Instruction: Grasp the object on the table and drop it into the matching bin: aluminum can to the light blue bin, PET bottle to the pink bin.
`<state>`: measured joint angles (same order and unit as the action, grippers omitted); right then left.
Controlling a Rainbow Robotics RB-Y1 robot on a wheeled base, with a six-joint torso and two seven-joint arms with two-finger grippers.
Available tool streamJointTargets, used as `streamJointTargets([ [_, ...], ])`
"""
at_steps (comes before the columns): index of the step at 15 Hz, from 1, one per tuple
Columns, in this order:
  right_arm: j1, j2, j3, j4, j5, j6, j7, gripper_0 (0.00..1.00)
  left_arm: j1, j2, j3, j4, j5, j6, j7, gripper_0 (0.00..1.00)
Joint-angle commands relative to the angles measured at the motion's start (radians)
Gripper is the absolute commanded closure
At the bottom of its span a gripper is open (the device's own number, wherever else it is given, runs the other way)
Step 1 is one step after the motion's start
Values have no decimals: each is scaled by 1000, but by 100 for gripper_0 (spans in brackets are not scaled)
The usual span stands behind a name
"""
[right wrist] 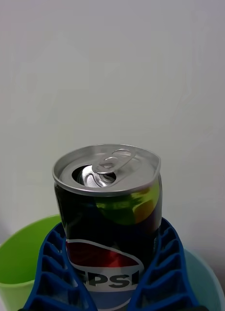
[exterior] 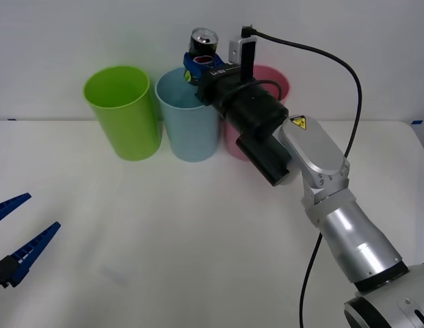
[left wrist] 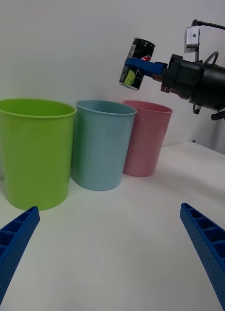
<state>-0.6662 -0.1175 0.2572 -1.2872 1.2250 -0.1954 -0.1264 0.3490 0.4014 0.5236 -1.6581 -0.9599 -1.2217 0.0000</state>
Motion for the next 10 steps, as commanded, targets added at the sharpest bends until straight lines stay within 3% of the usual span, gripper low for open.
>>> streamJointTargets([
  [1, -67, 45, -18, 98, 21, 17, 8, 100, 0, 0, 0, 0, 0, 0, 0, 0],
  [5, -133, 88, -44, 184, 44, 47, 16, 100, 0, 0, 0, 0, 0, 0, 0, 0],
  [10, -136, 94, -44, 189, 62, 73, 28, 100, 0, 0, 0, 0, 0, 0, 0, 0],
])
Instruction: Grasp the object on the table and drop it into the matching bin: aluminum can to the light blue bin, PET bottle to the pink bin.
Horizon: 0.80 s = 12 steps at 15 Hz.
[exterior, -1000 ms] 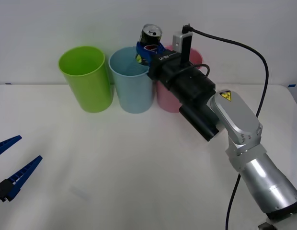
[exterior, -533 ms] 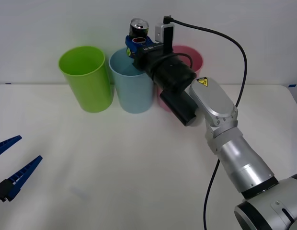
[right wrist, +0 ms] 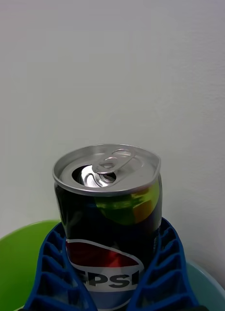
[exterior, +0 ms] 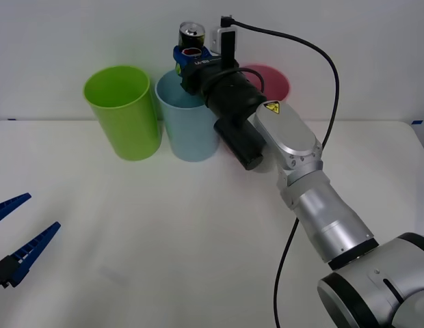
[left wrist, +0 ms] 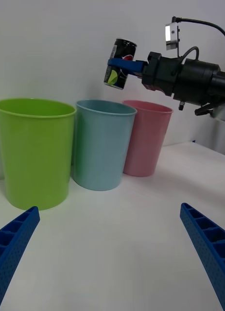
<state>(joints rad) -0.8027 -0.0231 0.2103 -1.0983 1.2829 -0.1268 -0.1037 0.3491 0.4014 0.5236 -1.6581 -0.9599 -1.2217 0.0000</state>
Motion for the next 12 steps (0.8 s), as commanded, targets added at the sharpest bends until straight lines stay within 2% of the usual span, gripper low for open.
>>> streamJointTargets([
  [1, 0, 0, 3, 0, 6, 4, 7, 100, 0, 0, 0, 0, 0, 0, 0, 0],
  [4, 0, 0, 3, 0, 9, 7, 15, 100, 0, 0, 0, 0, 0, 0, 0, 0],
  [5, 0, 0, 3, 0, 10, 7, 18, 94, 0, 0, 0, 0, 0, 0, 0, 0],
  [6, 2, 0, 3, 0, 13, 9, 22, 80, 0, 0, 0, 0, 0, 0, 0, 0],
  [7, 0, -3, 3, 0, 15, 10, 29, 48, 0, 0, 0, 0, 0, 0, 0, 0],
  [8, 2, 0, 3, 0, 16, 10, 32, 7, 0, 0, 0, 0, 0, 0, 0, 0],
  [9, 3, 0, 3, 0, 16, 9, 33, 0, 0, 0, 0, 0, 0, 0, 0, 0],
  [12, 7, -3, 3, 0, 18, 9, 41, 0, 0, 0, 0, 0, 0, 0, 0, 0],
])
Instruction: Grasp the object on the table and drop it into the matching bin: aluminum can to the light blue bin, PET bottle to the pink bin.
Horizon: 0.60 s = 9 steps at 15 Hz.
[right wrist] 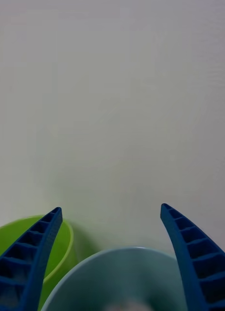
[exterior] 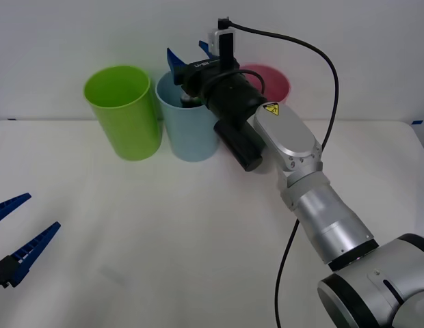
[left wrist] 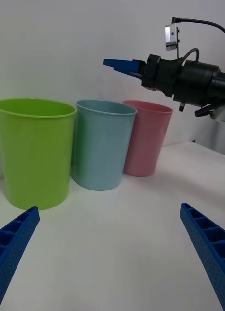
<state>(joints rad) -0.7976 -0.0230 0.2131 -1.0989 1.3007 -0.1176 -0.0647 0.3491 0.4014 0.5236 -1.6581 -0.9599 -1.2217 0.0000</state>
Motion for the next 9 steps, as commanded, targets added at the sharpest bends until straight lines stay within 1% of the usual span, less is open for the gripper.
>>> streamJointTargets([
  [1, 1, 0, 0, 1, 2, -2, 2, 0, 0, 0, 0, 0, 0, 0, 0, 0],
  [5, 17, -14, 0, -16, 0, -22, 0, 0, 0, 0, 0, 0, 0, 0, 0, 0],
  [9, 75, -46, 23, -99, -1, -34, -9, 0, 0, 0, 0, 0, 0, 0, 0, 0],
])
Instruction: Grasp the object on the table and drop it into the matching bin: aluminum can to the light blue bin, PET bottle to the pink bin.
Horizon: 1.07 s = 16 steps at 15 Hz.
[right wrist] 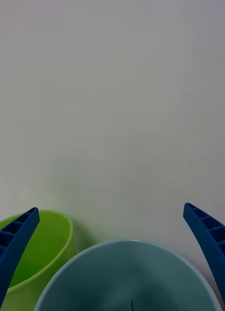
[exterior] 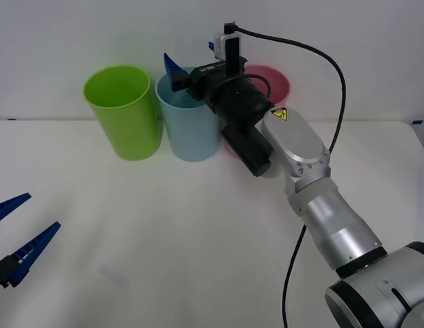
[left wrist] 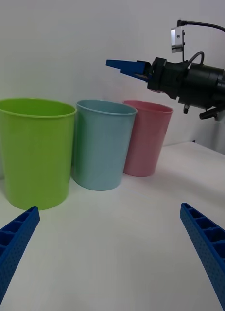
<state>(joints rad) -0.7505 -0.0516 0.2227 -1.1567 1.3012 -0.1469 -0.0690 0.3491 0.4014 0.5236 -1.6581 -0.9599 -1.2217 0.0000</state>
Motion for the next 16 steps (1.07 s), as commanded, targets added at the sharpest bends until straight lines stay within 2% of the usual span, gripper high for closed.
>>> streamJointTargets([
  [1, 51, -37, 32, -78, -8, -5, -9, 0, 0, 0, 0, 0, 0, 0, 0, 0],
  [7, 209, -157, 113, -278, -46, -14, -18, 0, 0, 0, 0, 0, 0, 0, 0, 0],
  [10, 330, -248, 152, -425, -65, -14, -18, 0, 0, 0, 0, 0, 0, 0, 0, 0],
  [16, 569, -390, 158, -666, -80, -43, -9, 0, 0, 0, 0, 0, 0, 0, 0, 0],
])
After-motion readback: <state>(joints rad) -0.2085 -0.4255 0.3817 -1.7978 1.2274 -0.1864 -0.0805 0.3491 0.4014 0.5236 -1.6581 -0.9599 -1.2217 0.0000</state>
